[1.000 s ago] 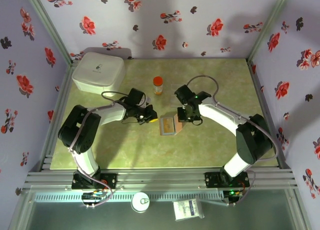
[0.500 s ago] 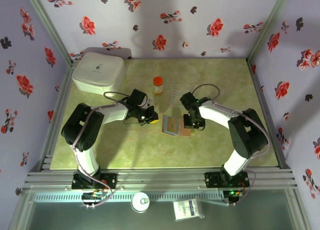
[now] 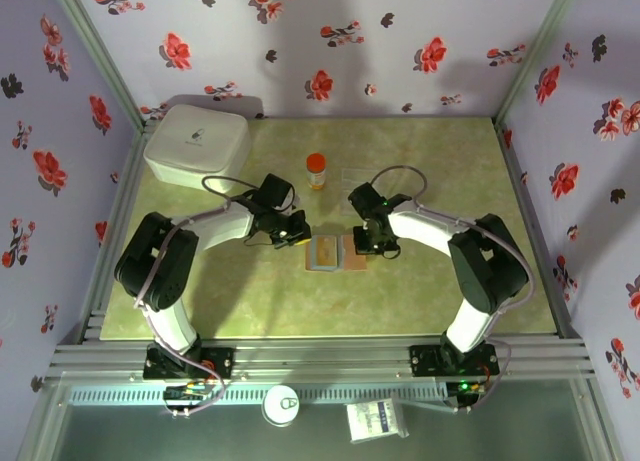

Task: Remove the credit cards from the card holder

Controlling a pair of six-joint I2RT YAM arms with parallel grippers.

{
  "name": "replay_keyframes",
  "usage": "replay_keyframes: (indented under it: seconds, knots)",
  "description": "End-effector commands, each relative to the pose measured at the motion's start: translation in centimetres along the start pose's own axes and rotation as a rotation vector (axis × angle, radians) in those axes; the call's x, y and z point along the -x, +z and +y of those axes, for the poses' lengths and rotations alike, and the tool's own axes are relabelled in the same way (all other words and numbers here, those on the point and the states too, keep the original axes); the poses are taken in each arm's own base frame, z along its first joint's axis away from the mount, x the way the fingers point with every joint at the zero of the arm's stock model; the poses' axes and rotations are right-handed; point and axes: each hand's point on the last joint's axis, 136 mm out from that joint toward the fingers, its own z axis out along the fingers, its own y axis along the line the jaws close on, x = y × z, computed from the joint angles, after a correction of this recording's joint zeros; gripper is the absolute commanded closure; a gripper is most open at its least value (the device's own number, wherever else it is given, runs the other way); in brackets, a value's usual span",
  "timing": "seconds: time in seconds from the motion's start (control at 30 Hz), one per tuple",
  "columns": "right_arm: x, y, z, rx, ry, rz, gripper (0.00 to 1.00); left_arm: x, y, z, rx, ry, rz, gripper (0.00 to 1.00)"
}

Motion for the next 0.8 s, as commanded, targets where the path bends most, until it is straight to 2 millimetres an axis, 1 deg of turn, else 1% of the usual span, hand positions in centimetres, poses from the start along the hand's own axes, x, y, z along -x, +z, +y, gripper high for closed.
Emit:
replay_keyframes:
  seconds: [0.0,0.2,0.37,0.47,0.6,0.7,0.77]
  knots:
    - [0.3,0.2,0.4,-0.004,-0.014,0.006,0.9,-0.8,0.0,0.6,0.037,0.021,0.022,1.0]
    - [0.0,0.6,0.3,-0.017,-0.015,0.021,0.9,-1.5,1.2,2.1,0.059,-0.009,0.047,1.0]
    - [-0.2,0.8,0.1,-0.026,-0.016,0.028,0.9,-2.2,2.0,2.8,0.062,-0.025,0.069,1.0]
    - [-0.3,0.9,0.1,-0.027,-0.017,0.031,0.89,-2.4,2.3,3.0,0.059,-0.03,0.079,1.0]
    - [-0.5,1.0,0.1,-0.03,-0.017,0.034,0.88,-2.8,2.6,3.8,0.084,-0.04,0.095,1.0]
    - [-0.5,1.0,0.0,-0.036,-0.017,0.032,0.86,-2.9,2.9,4.2,0.102,-0.048,0.109,1.0]
    - [-0.5,0.9,-0.4,-0.053,-0.016,0.029,0.84,-3.1,2.8,4.9,0.135,-0.046,0.112,1.0]
